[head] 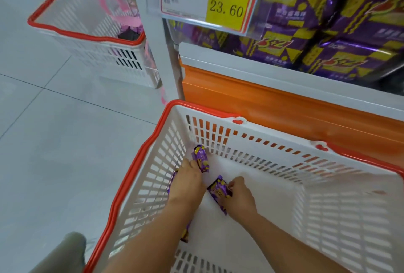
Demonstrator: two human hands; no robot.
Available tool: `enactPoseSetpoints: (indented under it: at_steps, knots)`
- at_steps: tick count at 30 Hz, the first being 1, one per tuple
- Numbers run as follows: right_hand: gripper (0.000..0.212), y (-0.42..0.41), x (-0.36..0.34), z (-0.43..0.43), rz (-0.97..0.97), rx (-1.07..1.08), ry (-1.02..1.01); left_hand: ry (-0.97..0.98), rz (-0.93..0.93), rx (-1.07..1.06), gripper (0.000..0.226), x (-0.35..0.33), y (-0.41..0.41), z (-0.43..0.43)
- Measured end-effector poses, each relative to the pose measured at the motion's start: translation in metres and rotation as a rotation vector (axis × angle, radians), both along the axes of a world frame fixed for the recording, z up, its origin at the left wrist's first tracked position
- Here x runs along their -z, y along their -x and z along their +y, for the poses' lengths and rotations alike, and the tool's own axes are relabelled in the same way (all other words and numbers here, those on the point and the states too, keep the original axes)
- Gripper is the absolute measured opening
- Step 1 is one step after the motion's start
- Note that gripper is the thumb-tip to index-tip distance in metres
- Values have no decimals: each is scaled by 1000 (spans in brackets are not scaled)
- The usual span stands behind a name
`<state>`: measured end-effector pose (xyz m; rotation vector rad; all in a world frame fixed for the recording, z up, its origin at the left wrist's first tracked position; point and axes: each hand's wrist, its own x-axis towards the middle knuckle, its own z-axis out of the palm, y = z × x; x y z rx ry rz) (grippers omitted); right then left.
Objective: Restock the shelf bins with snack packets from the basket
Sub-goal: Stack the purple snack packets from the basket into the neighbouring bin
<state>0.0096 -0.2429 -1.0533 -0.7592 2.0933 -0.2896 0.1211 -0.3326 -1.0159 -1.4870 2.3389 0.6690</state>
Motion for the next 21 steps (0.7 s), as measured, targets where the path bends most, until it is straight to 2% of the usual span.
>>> enactPoseSetpoints:
  at_steps: [5, 9, 14, 18, 21]
  knots:
    - [17, 28, -30, 13, -6, -79, 89, -136, 232, -130, 39, -21, -13, 9]
    - [17, 42, -66, 19, -41, -55, 231, -272, 434, -228, 31, -54, -15, 19]
    - [25, 49, -119, 29, -178, -19, 313, -280, 576, -291, 29, -92, -16, 35]
    - [21, 55, -160, 41, -307, 71, 313, -298, 685, -297, 35, -126, -19, 50]
    - [12, 54, -189, 52, -422, 87, 290, -332, 762, -320, 28, -148, -18, 67]
